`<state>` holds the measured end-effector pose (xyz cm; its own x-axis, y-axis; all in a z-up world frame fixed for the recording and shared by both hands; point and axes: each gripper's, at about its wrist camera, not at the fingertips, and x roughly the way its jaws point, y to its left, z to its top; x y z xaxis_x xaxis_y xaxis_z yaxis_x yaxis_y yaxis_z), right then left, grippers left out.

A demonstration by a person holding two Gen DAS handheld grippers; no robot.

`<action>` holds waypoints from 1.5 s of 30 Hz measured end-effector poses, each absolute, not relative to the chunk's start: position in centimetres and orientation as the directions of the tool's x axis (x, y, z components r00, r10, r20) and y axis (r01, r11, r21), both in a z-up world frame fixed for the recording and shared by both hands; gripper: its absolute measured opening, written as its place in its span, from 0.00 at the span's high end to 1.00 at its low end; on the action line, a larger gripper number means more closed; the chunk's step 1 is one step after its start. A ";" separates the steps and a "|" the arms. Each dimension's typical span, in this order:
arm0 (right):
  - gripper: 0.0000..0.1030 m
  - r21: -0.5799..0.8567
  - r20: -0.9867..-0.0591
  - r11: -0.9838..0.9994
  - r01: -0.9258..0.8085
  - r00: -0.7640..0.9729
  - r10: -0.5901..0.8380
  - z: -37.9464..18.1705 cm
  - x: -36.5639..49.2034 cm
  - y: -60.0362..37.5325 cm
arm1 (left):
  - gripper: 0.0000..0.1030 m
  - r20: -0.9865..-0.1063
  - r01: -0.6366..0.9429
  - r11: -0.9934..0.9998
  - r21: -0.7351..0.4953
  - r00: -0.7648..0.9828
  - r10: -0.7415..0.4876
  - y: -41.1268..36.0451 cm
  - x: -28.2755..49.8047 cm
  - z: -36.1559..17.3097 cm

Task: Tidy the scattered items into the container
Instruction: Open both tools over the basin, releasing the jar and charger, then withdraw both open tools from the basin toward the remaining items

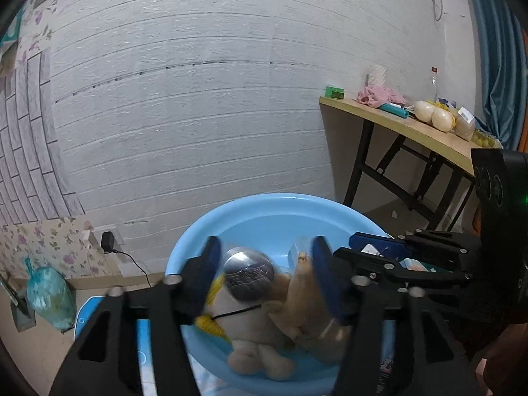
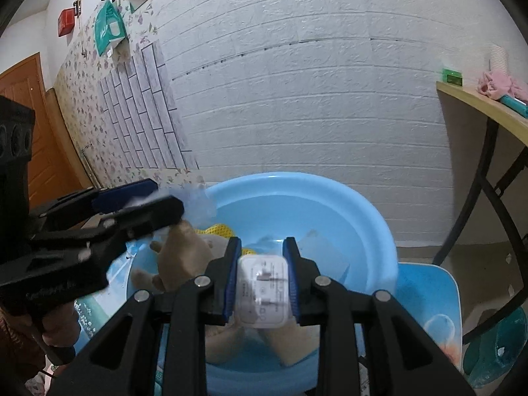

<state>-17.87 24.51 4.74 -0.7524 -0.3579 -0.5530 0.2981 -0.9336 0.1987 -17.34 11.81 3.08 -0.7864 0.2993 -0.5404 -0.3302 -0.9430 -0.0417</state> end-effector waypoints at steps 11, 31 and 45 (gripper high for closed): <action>0.68 0.180 -0.562 -0.953 0.246 -0.769 -0.304 4.9 -17.5 25.2 | 0.30 -0.552 -0.302 -0.952 -0.054 -0.785 0.281 10.6 -15.8 2.6; 0.65 0.155 -0.594 -0.978 0.141 -0.777 -0.207 4.5 -12.5 27.8 | 0.25 -0.622 -0.181 -0.980 -0.077 -0.760 0.190 5.9 -8.8 -0.2; 0.65 0.147 -0.640 -0.984 0.101 -0.749 -0.172 2.3 -8.7 28.5 | 0.25 -0.687 -0.148 -0.985 -0.083 -0.708 0.165 5.0 -5.5 -3.5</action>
<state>-8.73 28.51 2.34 -0.7487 -0.1724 -0.6401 0.1011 -0.9840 0.1469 -5.54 5.03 -3.53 -0.7077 0.1645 -0.6871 -0.1482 -0.9854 -0.0833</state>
